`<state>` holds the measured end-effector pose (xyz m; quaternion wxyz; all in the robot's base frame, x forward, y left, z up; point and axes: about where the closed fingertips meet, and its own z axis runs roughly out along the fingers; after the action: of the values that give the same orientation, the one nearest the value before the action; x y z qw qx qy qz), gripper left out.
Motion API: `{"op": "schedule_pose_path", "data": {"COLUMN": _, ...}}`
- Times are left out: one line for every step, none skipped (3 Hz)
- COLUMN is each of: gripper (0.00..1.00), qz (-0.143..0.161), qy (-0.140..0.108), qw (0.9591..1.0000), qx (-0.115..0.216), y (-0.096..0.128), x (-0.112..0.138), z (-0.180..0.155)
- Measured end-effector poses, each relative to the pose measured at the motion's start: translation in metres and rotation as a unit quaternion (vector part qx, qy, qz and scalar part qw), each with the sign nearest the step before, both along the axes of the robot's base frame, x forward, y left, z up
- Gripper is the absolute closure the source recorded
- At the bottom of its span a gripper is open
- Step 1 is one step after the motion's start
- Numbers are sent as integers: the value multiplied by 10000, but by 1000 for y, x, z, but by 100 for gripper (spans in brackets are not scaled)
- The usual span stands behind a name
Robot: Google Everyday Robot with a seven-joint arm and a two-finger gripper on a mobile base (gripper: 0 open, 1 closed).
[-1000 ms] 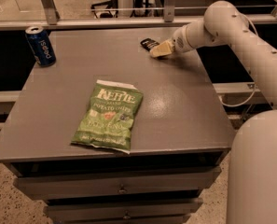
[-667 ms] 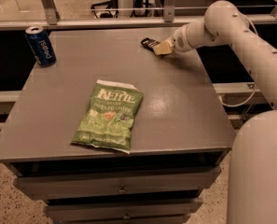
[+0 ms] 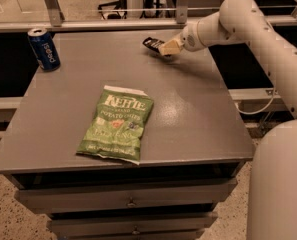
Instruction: Move rxbar chocolate near green jalapeno chip bag
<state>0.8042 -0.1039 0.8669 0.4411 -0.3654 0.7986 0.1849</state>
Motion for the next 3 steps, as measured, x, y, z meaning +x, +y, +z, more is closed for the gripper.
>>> {"op": "schedule_pose_path", "data": {"gripper": 100, "qz": 559, "qy": -214, "qw": 9982, "qx": -23, "y": 5, "x": -27, "z": 27}}
{"op": "schedule_pose_path", "data": {"gripper": 100, "qz": 1161, "qy": -93, "qw": 9931, "qx": -159, "y": -3, "x": -65, "z": 27}}
{"op": "schedule_pose_path", "data": {"gripper": 100, "qz": 1948, "qy": 311, "qw": 9794, "qx": -427, "y": -14, "x": -116, "z": 3}}
